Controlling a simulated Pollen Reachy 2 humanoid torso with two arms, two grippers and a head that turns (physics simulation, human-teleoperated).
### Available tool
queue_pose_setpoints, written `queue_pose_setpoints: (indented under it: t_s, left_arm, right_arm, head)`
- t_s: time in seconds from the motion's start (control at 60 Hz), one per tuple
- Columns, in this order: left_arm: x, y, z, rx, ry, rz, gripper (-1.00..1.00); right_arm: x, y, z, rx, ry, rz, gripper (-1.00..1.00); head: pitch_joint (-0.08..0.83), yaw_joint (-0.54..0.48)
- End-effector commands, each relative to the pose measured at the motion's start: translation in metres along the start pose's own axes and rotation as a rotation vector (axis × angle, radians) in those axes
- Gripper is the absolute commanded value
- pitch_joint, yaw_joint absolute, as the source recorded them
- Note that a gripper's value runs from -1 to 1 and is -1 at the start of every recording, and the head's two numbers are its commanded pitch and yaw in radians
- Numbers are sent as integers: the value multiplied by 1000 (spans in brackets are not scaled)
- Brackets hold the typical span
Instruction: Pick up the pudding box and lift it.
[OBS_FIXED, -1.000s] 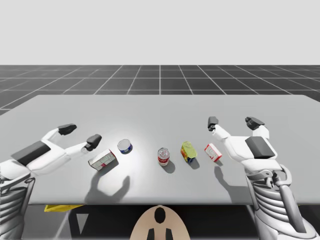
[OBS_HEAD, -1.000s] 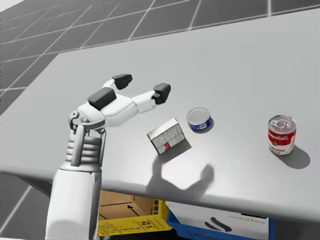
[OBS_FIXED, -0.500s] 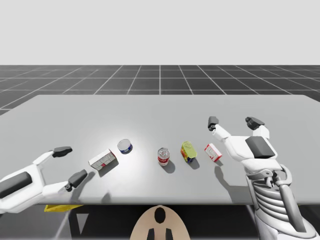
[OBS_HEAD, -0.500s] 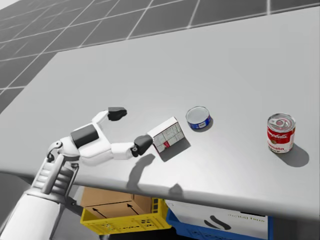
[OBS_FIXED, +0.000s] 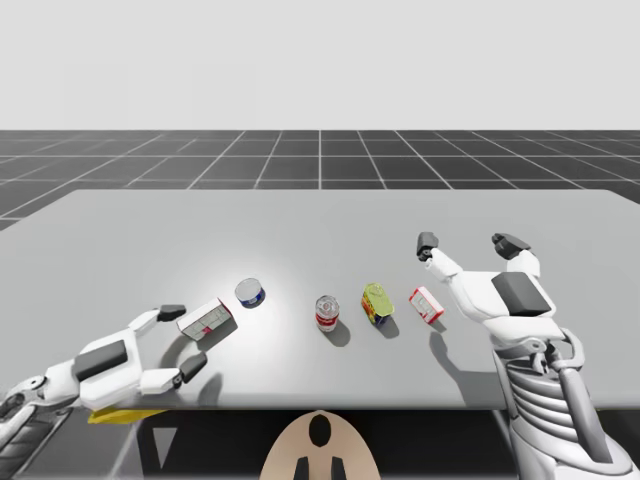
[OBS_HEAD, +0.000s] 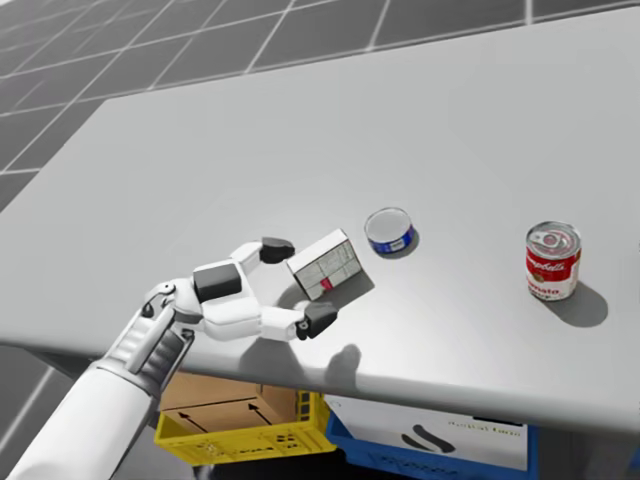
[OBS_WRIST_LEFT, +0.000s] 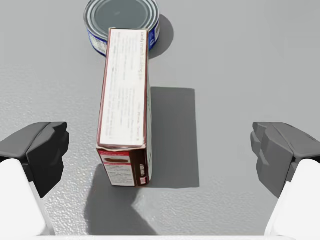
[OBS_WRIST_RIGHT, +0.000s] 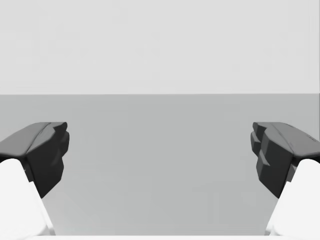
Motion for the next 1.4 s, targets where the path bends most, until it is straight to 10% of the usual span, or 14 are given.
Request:
queue_pose_setpoints:
  t_s: [0.017, 0.317, 0.383, 0.4, 0.417, 0.983, 1.4]
  left_arm:
    - [2, 7, -22, -20, 33, 7, -1000]
    - [4, 10, -44, -27, 46, 40, -949]
    - [3, 9, -43, -30, 49, 42, 63]
    - [2, 8, -41, -33, 51, 40, 869]
    - [2, 8, -40, -34, 54, 39, 916]
    - [4, 3, -32, -45, 67, 1, 1000]
    - [80, 7, 4, 79, -161, 36, 1000]
  right_arm:
    - [0, 0, 0, -1, 0, -5, -1000]
    - [0, -1, 0, -2, 0, -10, -1000]
    - [0, -2, 0, -2, 1, -10, -1000]
    - [0, -2, 0, -3, 1, -11, -1000]
    - [0, -2, 0, -3, 1, -11, -1000]
    - [-1, -4, 0, 18, 23, -47, -1000]
    - [1, -7, -1, 31, 20, -58, -1000]
  head:
    - [698, 419]
    - [698, 404]
    - [697, 400]
    - [697, 397]
    - [697, 396]
    - [377, 398]
    - [333, 411]
